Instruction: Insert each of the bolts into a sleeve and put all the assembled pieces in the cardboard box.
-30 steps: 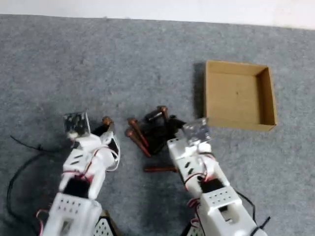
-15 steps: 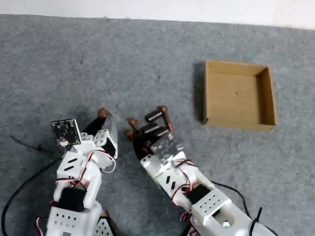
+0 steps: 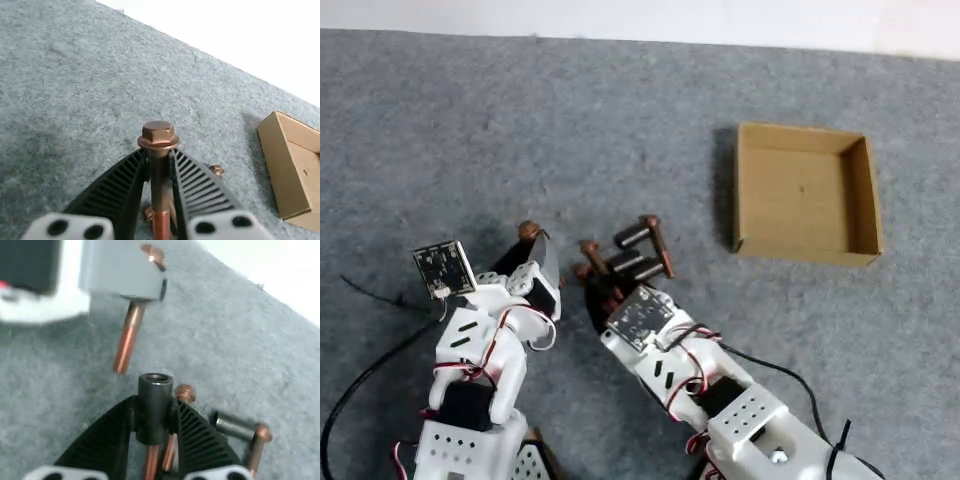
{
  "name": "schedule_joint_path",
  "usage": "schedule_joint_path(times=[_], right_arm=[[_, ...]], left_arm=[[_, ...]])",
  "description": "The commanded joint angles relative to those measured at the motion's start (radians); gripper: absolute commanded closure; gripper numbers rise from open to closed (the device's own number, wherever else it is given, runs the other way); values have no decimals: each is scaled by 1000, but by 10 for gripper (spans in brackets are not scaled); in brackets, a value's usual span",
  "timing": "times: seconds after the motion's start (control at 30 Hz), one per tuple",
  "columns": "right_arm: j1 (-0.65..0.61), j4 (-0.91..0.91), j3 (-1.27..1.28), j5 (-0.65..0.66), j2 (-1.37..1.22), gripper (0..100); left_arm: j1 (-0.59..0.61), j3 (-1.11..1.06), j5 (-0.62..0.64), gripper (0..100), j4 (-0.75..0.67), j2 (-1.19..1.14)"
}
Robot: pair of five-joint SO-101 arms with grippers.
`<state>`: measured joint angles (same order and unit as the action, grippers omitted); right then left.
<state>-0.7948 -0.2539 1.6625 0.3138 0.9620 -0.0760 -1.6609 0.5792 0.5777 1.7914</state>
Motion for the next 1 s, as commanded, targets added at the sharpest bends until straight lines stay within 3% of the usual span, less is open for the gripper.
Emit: schedule_joint_path(times=[0.0, 0.2, 0.5, 0.73, 0.97], right_arm=[[-1, -65, 101, -11, 25, 995], [1, -62, 111, -11, 18, 995], [2, -64, 107, -9, 21, 995], [2, -65, 104, -6, 27, 995], [31, -71, 104, -6, 27, 995]], left_arm=[[5, 82, 9, 995, 2, 28], [4, 94, 6, 995, -6, 28], [-22, 295, 9, 995, -6, 28], [-255, 128, -3, 994, -6, 27], [-249, 67, -78, 994, -9, 28]])
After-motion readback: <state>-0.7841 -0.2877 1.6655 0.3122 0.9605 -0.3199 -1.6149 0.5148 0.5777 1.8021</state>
